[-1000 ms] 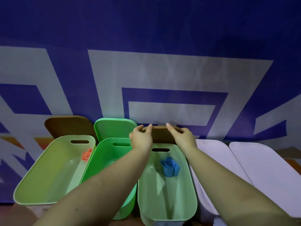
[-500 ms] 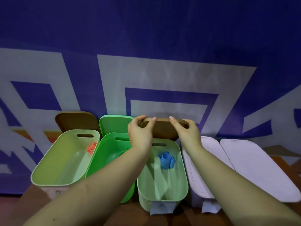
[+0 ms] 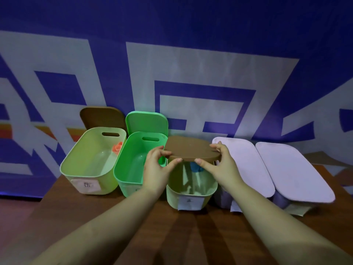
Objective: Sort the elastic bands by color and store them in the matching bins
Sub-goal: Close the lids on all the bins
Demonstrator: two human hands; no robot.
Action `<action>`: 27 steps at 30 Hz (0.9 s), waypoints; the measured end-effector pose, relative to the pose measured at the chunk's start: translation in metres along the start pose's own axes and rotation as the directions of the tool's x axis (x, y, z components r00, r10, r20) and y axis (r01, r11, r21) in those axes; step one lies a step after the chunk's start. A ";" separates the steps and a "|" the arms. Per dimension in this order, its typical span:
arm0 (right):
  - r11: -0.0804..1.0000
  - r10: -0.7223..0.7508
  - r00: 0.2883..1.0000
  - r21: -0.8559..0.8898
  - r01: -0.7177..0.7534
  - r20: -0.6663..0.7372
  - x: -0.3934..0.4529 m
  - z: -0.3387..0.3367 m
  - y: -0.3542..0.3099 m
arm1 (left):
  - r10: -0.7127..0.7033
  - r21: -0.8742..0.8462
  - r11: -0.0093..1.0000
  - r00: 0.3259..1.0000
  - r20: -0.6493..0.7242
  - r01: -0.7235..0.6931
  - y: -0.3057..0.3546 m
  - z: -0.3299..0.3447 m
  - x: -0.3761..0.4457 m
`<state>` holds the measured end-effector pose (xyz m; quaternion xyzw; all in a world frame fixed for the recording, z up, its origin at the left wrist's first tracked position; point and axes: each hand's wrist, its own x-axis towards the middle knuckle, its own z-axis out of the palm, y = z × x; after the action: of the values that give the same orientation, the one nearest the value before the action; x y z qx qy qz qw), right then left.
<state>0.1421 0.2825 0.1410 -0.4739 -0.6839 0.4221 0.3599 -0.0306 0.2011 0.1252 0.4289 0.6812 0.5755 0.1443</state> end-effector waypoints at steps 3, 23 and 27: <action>0.993 0.004 0.997 -0.121 0.005 0.074 -0.007 -0.001 0.009 | 0.014 0.060 0.998 0.997 0.070 -0.018 -0.014 -0.003 -0.011; 0.787 -0.021 0.982 -0.602 0.132 0.187 -0.027 -0.005 0.058 | 0.039 0.511 0.829 0.936 0.349 -0.225 -0.048 0.002 -0.031; 0.704 0.008 0.989 -0.702 0.101 0.151 -0.025 -0.007 0.057 | -0.111 0.613 0.766 0.900 0.422 -0.194 -0.045 -0.001 -0.020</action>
<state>0.1752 0.2718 0.0887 -0.5268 -0.8291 0.1509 0.1114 -0.0380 0.1865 0.0787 0.5846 0.7764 0.2003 0.1239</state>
